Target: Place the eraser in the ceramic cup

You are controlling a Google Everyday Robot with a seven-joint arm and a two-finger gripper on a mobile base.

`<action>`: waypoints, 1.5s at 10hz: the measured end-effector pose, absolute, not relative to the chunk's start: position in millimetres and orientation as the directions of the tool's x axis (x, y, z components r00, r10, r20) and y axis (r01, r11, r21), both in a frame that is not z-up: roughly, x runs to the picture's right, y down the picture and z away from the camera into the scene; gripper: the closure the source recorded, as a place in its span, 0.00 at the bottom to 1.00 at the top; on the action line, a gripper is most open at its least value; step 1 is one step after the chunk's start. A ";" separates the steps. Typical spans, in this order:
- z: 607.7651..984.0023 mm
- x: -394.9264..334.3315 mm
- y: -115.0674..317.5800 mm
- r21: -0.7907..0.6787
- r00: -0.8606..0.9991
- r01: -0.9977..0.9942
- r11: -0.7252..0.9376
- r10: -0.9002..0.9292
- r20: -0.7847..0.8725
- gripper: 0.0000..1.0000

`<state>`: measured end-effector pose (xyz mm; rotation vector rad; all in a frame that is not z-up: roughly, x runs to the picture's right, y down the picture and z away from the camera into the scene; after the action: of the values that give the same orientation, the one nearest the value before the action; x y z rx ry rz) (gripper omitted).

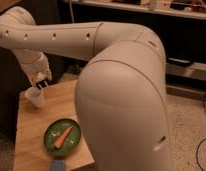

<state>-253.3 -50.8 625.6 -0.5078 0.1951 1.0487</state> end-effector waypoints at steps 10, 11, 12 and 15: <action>690.8 -250.5 -45.0 -0.611 0.490 -0.791 -0.047 0.549 -0.677 1.00; 689.5 -255.7 -45.0 -0.620 0.502 -0.783 -0.044 0.544 -0.673 1.00; 686.5 -256.8 -45.5 -0.627 0.514 -0.778 -0.030 0.544 -0.663 1.00; 679.8 -263.4 -45.8 -0.645 0.522 -0.764 -0.009 0.578 -0.627 1.00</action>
<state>-263.4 -45.8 679.8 -1.1659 0.1984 1.0717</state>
